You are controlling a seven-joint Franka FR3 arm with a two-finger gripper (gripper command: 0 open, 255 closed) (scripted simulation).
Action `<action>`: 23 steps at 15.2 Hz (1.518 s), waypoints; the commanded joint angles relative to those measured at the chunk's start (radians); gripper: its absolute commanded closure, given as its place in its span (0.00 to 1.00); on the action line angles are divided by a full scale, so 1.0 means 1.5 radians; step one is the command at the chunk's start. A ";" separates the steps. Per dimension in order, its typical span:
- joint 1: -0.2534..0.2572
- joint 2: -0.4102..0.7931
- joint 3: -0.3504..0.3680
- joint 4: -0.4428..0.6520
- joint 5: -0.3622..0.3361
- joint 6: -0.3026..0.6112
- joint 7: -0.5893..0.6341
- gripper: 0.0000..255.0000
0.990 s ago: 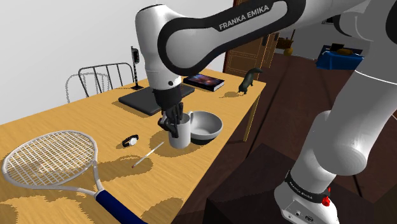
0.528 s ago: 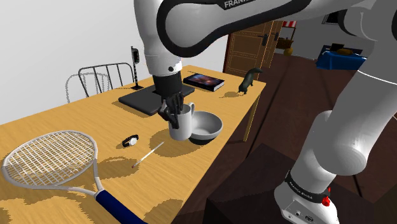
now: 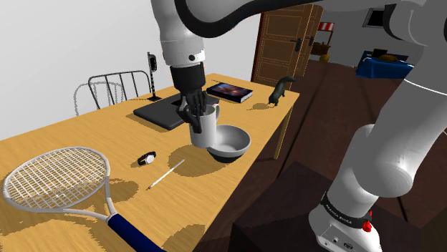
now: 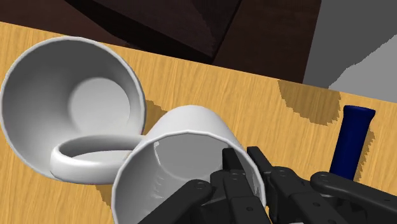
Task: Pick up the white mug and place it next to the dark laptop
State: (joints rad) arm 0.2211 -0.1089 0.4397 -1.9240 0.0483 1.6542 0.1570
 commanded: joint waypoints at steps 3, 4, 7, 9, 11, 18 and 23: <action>-0.023 -0.013 -0.029 -0.008 -0.007 -0.006 -0.051 1.00; -0.030 -0.015 -0.038 -0.011 -0.010 -0.005 -0.067 1.00; -0.052 -0.018 -0.066 -0.015 -0.021 -0.004 -0.115 1.00; -0.066 -0.017 -0.084 -0.015 -0.029 -0.002 -0.145 1.00; -0.081 -0.013 -0.102 -0.011 -0.037 -0.001 -0.175 1.00; -0.131 0.023 -0.159 0.026 -0.069 0.001 -0.276 1.00; -0.166 0.066 -0.196 0.075 -0.089 0.000 -0.343 1.00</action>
State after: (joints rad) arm -0.0169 -0.0205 0.1562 -1.8211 -0.0790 1.6500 -0.3365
